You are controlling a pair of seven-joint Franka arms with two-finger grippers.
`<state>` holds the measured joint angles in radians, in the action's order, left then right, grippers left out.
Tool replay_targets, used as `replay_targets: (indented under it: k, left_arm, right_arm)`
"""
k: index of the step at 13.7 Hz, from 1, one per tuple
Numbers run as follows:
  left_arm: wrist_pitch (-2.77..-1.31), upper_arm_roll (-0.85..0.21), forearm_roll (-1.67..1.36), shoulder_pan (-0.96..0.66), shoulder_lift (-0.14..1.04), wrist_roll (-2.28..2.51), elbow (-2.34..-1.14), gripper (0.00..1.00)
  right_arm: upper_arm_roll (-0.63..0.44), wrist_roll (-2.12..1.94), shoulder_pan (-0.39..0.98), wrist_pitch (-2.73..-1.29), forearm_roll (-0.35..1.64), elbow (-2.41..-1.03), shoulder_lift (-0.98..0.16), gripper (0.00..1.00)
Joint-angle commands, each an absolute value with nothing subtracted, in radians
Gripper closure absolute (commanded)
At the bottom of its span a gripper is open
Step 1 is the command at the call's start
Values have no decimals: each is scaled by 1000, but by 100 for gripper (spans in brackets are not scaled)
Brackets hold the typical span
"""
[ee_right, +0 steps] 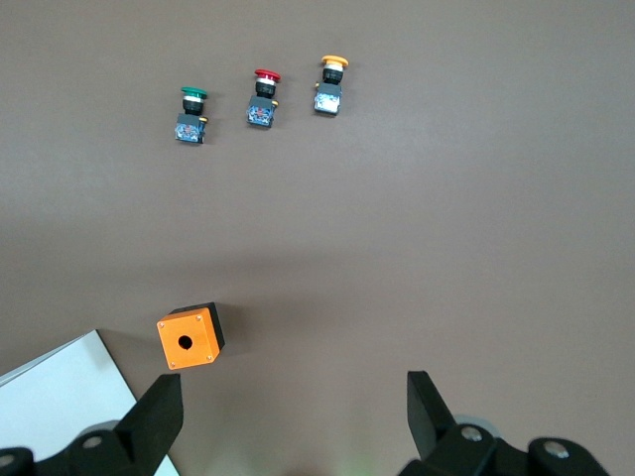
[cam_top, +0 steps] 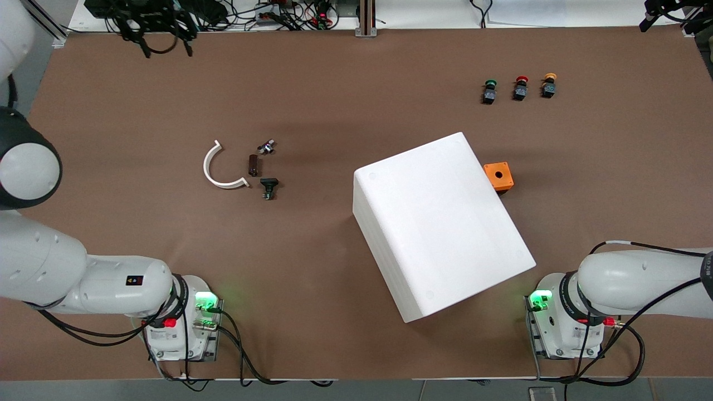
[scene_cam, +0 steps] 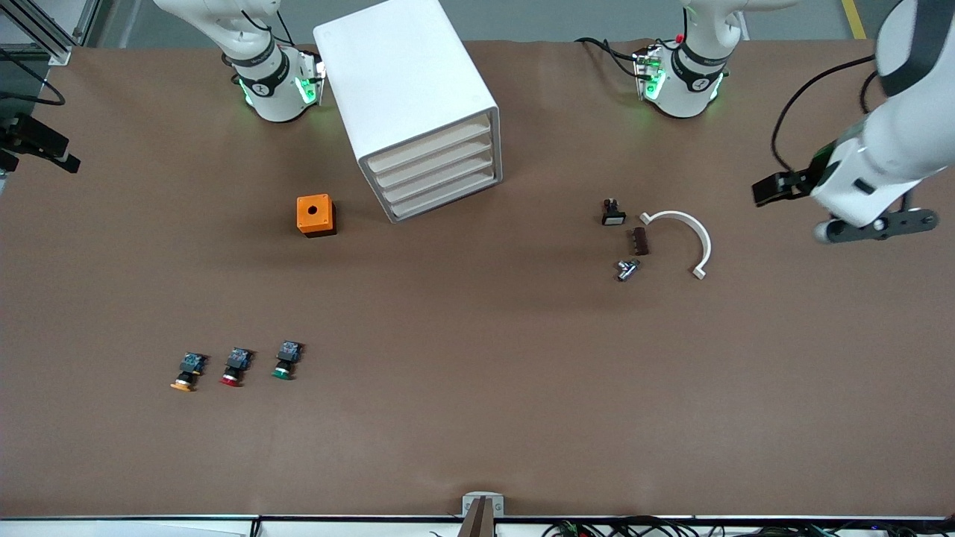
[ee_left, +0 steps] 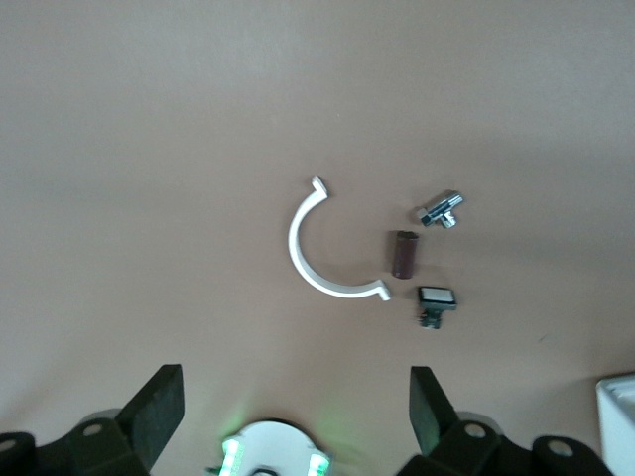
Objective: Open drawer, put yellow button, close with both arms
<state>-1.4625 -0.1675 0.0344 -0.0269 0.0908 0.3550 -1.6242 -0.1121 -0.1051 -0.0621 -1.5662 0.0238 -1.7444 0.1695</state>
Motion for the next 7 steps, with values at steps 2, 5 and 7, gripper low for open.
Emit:
replay_targets:
  k: [2, 5, 7]
  left_arm:
    - [-1456, -236, 3, -63, 190, 650, -1595, 0]
    - [-1476, -244, -85, -145, 259, 990, -1591, 0]
    - [-1479, -244, -187, -163, 316, 1257, -1582, 0]
  right_arm:
    - [-100, -104, -84, -1571, 20, -1747, 189, 0]
    - [-98, -104, -83, -1566, 20, -1730, 184, 0]
    - [-98, -104, -83, -1572, 20, -1727, 183, 0]
